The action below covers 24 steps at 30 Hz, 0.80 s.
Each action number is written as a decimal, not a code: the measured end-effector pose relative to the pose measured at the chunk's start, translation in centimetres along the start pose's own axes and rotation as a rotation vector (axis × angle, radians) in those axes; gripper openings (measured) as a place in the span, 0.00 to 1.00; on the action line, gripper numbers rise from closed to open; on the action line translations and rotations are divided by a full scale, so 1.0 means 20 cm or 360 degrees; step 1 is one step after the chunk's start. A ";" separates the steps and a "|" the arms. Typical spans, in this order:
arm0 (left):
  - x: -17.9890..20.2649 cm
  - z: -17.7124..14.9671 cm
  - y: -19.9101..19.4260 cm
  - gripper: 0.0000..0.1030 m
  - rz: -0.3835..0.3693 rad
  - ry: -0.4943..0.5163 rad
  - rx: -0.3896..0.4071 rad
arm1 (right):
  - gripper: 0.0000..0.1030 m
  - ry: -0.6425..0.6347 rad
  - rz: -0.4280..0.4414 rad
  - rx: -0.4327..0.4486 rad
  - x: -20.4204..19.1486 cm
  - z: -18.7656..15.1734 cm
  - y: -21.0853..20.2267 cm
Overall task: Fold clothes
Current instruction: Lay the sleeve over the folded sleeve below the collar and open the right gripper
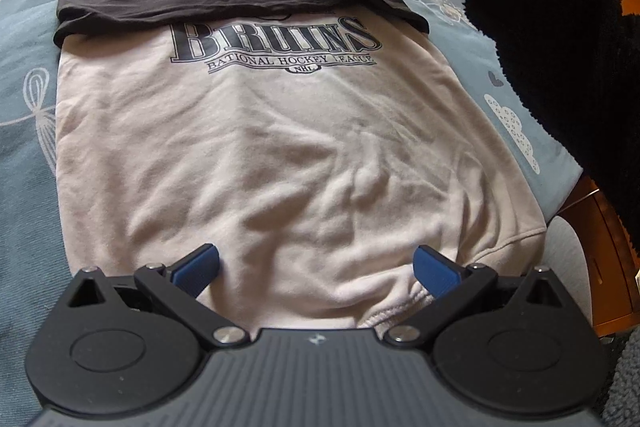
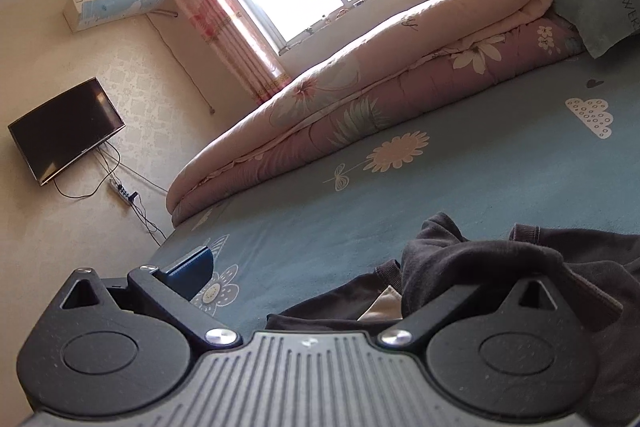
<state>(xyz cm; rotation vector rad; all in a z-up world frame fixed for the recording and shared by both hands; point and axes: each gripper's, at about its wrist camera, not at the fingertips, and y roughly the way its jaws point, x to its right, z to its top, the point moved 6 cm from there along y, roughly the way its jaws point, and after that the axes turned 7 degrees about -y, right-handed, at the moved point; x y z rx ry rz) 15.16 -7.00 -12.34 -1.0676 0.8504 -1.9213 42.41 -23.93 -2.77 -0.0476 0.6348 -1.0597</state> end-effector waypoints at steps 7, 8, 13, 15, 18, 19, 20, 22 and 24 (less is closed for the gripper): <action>0.00 0.01 0.00 0.99 -0.0011 -0.0005 0.0002 | 1.00 -0.0133 -0.0032 -0.0156 -0.07 -0.11 0.10; 0.00 0.01 0.00 0.99 -0.0012 -0.0005 0.0004 | 1.00 -0.0151 -0.0030 -0.0176 -0.09 -0.12 0.11; 0.00 0.01 0.00 0.99 -0.0022 -0.0006 -0.0001 | 1.00 -0.0224 -0.0015 -0.0269 -0.15 -0.20 0.17; 0.00 0.00 0.00 0.99 -0.0024 -0.0010 -0.0002 | 1.00 -0.0217 -0.0029 -0.0357 -0.13 -0.24 0.21; 0.00 0.00 0.00 0.99 -0.0027 -0.0013 -0.0002 | 1.00 -0.0205 -0.0051 -0.0488 -0.11 -0.32 0.27; 0.00 0.00 0.00 0.99 -0.0027 -0.0013 -0.0002 | 1.00 -0.0201 -0.0059 -0.0531 -0.10 -0.34 0.29; 0.00 0.00 0.00 0.99 -0.0026 -0.0014 0.0000 | 1.00 -0.0196 -0.0066 -0.0575 -0.09 -0.36 0.31; 0.00 0.00 0.00 0.99 -0.0026 -0.0018 0.0002 | 1.00 -0.0188 -0.0081 -0.0662 -0.07 -0.41 0.34; 0.00 -0.01 0.00 0.99 -0.0024 -0.0018 -0.0001 | 1.00 -0.0179 -0.0095 -0.0749 -0.06 -0.46 0.38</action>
